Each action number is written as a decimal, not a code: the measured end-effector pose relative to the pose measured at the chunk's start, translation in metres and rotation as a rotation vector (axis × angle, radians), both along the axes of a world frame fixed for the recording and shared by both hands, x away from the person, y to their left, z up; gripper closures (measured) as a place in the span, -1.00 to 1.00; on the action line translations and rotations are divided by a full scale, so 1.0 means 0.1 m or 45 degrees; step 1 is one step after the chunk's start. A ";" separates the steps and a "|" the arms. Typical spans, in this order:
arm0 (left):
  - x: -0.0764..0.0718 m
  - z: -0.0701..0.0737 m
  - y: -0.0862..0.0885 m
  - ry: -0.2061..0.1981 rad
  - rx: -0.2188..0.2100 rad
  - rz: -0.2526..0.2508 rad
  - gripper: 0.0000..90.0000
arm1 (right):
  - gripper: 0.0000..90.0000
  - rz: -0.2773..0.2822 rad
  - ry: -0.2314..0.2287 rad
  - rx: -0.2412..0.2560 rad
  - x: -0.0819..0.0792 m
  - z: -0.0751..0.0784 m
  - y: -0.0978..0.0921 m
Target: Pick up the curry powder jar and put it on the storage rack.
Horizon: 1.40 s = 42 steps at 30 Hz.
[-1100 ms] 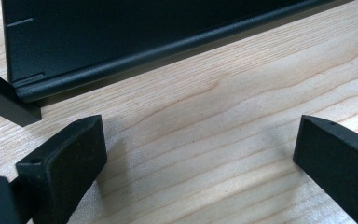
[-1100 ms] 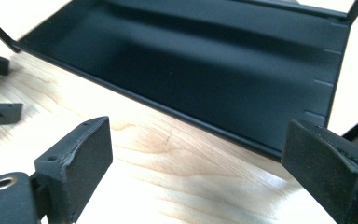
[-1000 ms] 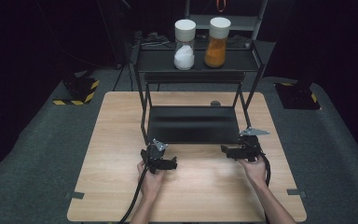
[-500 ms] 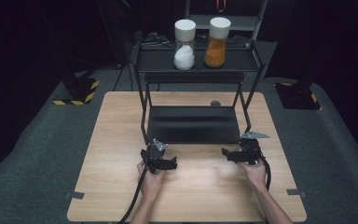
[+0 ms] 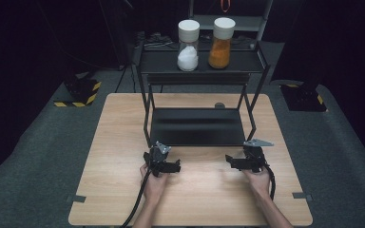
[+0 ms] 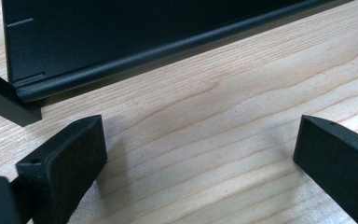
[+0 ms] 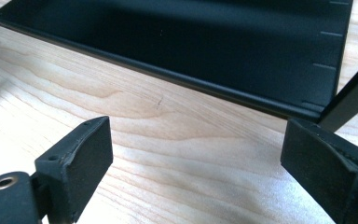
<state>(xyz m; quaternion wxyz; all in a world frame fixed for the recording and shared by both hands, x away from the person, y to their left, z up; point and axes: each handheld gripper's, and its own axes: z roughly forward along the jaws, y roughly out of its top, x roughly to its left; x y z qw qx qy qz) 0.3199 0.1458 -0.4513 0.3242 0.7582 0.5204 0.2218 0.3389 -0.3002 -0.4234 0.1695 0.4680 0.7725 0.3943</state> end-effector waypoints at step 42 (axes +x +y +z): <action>0.00 0.00 0.00 0.000 0.002 -0.001 -0.95 | -0.85 -0.005 0.045 -0.078 -0.07 -0.20 0.11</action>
